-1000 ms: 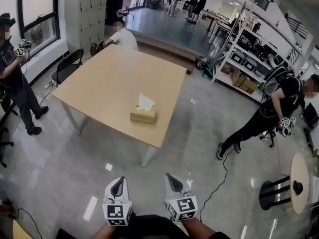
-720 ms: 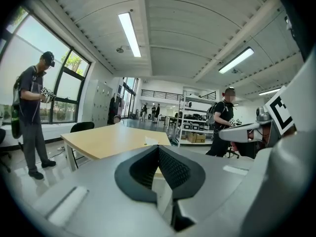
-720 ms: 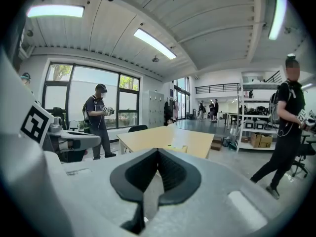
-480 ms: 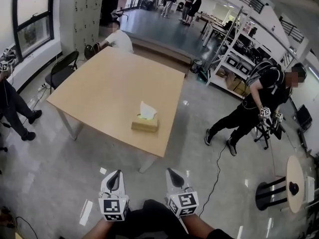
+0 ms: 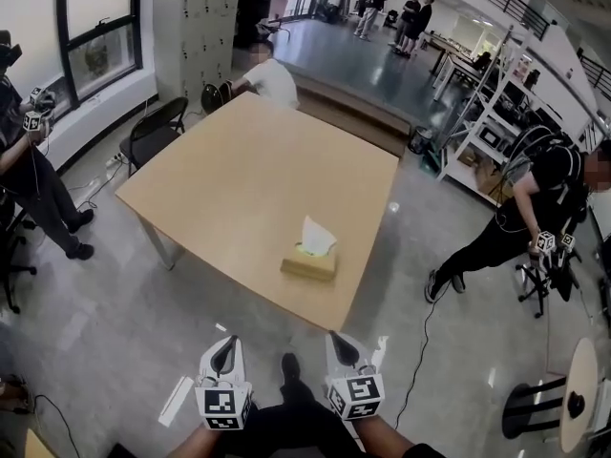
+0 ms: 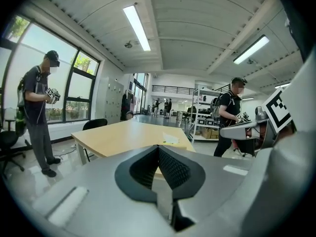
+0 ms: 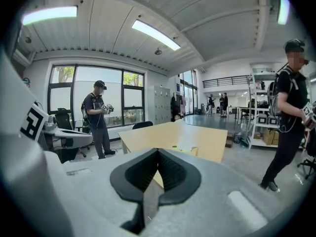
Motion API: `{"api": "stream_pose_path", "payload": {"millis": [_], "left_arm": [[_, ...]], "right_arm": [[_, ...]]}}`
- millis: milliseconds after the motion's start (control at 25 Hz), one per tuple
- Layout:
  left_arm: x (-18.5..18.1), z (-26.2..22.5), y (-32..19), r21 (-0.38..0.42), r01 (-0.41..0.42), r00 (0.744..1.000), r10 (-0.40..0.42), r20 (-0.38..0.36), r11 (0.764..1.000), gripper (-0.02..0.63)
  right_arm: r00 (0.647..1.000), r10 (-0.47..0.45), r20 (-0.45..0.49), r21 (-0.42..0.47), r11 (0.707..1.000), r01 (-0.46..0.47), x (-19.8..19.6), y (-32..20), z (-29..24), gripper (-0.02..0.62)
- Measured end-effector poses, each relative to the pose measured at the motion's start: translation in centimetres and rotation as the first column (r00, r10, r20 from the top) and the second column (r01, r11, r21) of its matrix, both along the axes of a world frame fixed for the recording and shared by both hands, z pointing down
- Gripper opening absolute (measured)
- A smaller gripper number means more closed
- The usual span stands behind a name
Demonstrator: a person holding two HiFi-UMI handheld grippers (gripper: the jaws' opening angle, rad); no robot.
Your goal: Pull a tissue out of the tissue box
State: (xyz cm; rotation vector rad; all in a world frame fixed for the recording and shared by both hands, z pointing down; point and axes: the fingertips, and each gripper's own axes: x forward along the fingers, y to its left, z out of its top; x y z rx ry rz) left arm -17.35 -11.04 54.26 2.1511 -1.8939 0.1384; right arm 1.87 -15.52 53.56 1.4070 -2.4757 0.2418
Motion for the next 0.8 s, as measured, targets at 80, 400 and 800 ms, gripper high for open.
{"api": "stream_pose_path", "payload": {"millis": [80, 400, 800], "left_arm": [[0.7, 0.6, -1.4, -0.008, 0.007, 1.000, -0.007, 0.008, 1.000, 0.018], [2.5, -0.4, -9.3, -0.012, 0.025, 0.999, -0.025, 0.047, 1.000, 0.018], [4.4, 0.3, -15.2, -0.041, 0.094, 0.994, -0.091, 0.062, 0.995, 0.018]], "right_arm": [[1.000, -0.015, 0.003, -0.015, 1.000, 0.015, 0.5, -1.7, 0.9, -0.006], [0.998, -0.067, 0.012, -0.031, 0.997, 0.067, 0.9, -10.3, 1.7, -0.006], [0.987, -0.156, 0.043, -0.072, 0.985, 0.158, 1.7, -18.4, 3.6, -0.006]]}}
